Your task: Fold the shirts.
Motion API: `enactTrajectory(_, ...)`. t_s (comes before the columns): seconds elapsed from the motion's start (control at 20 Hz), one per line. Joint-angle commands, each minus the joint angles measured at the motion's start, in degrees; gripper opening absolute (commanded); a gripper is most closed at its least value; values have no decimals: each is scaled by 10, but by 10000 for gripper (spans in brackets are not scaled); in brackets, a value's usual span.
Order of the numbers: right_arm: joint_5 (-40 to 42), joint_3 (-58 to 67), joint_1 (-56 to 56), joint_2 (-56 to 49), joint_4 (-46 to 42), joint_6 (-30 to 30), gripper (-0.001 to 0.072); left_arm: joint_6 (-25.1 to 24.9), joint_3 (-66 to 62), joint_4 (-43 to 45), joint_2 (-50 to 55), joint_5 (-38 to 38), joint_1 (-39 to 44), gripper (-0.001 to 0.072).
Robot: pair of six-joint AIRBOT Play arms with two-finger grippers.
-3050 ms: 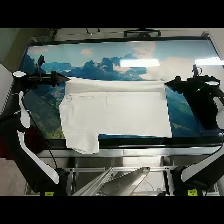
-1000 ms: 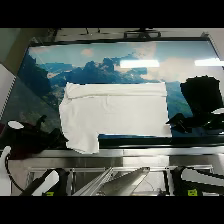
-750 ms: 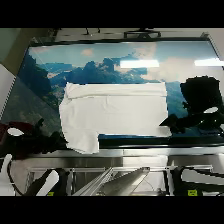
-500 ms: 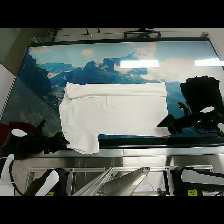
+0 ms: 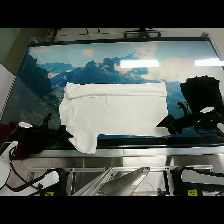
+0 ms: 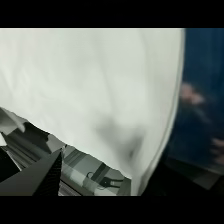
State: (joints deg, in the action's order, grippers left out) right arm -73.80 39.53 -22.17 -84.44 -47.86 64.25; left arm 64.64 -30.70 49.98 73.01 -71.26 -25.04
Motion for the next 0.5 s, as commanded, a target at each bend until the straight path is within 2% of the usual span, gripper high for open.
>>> enactTrajectory(0.0, -29, 0, -25, 0, -50, 0, 488, -15, -20, -21, -17, -30, 0, 7)
enactTrajectory(0.05, -35, 0, -36, 0, -50, 0, 357, -13, -20, -21, -34, -32, 0, 9)
enactTrajectory(0.15, -47, 0, -47, 0, -49, -9, 294, -11, -20, -21, -71, -32, 0, 28)
enactTrajectory(0.2, -52, -1, -47, 0, -43, -24, 6, -11, -20, -22, -89, -33, 0, 30)
enactTrajectory(0.45, -85, 14, -59, 6, -18, -29, 14, -40, -36, -128, -154, -81, 0, 30)
